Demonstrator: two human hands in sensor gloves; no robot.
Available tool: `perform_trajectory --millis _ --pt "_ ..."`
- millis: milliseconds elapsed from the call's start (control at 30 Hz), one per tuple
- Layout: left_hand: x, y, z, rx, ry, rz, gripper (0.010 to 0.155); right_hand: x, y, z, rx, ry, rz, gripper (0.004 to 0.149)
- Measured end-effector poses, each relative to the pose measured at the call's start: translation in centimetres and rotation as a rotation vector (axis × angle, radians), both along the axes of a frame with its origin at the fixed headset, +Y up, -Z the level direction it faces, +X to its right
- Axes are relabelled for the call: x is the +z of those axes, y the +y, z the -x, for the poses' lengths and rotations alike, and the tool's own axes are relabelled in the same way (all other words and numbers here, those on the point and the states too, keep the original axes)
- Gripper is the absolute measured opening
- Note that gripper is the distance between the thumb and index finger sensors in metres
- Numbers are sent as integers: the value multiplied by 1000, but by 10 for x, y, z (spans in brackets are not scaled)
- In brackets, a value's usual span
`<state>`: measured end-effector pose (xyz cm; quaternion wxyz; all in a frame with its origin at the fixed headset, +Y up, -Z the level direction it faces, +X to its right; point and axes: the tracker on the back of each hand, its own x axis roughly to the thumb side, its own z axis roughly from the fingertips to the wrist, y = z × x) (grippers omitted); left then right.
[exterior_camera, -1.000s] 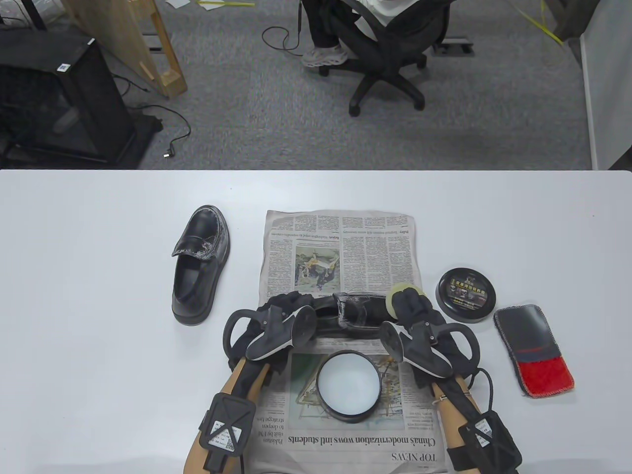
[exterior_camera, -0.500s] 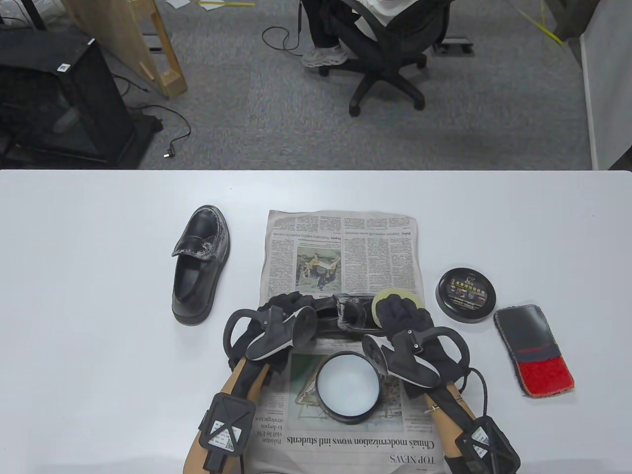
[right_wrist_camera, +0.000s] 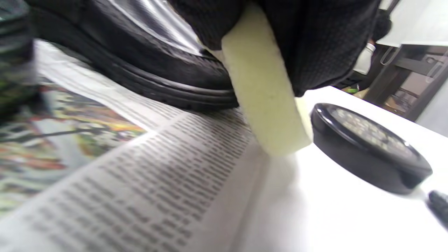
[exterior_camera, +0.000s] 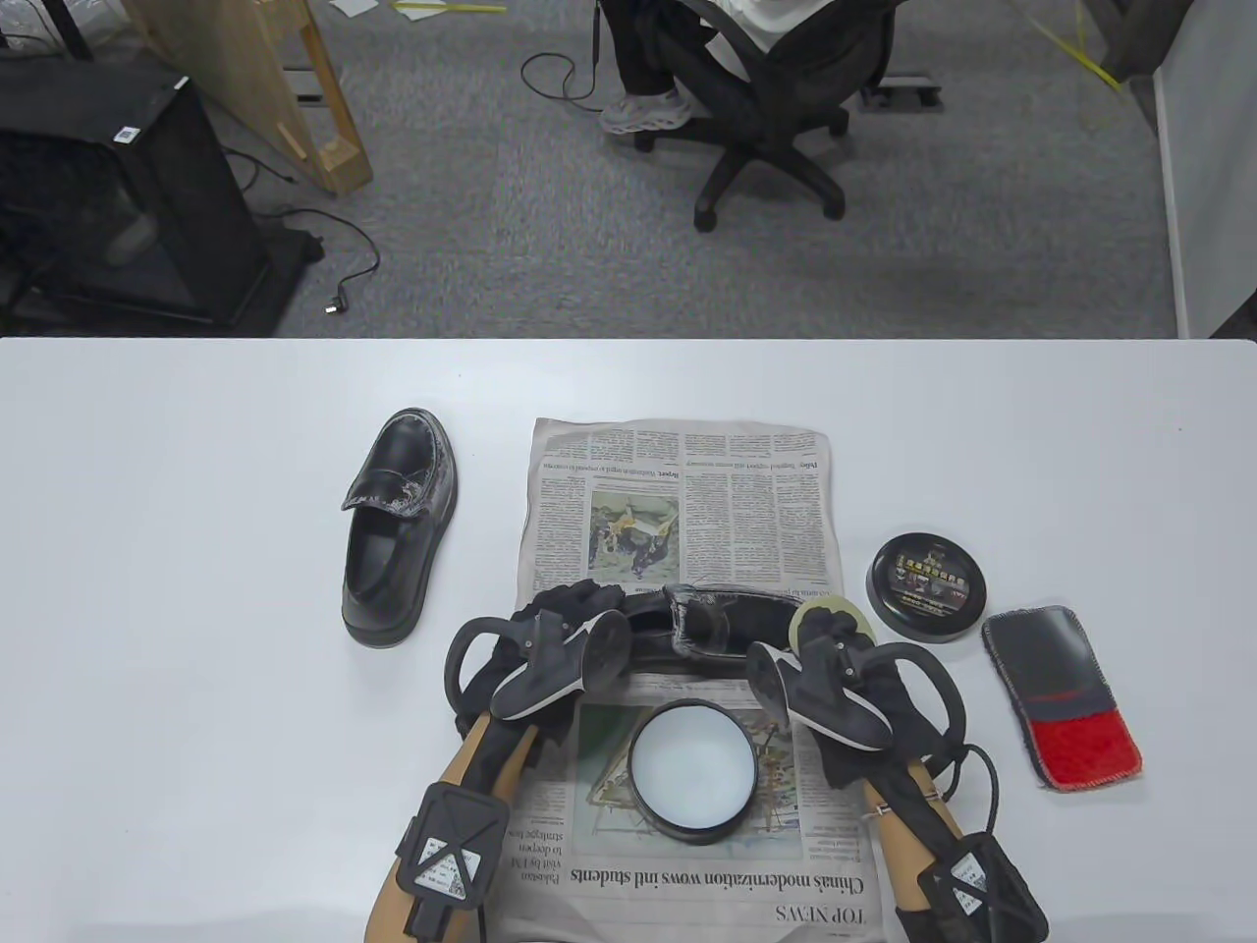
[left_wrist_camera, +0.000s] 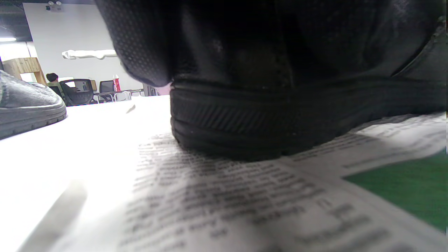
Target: Dip and apply leather care cream with polishing sponge on shoes
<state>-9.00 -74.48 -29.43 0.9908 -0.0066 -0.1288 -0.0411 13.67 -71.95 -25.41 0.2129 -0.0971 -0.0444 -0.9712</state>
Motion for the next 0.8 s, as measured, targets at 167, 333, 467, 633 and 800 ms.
perform_trajectory --millis 167,333,467,633,800 --pt "0 0 0 -3 -12 9 74 4 1 15 -34 84 -112 50" --pt "0 0 0 -2 -14 11 74 -9 -13 1 -128 49 -186 49" --pt "0 0 0 -2 -4 -1 73 -17 -21 -16 -74 -22 -192 48" --pt "1 0 -1 -6 5 -5 74 -15 -10 -22 -57 -78 -29 50" --pt "1 0 -1 -8 -3 0 73 0 0 0 21 1 -19 50"
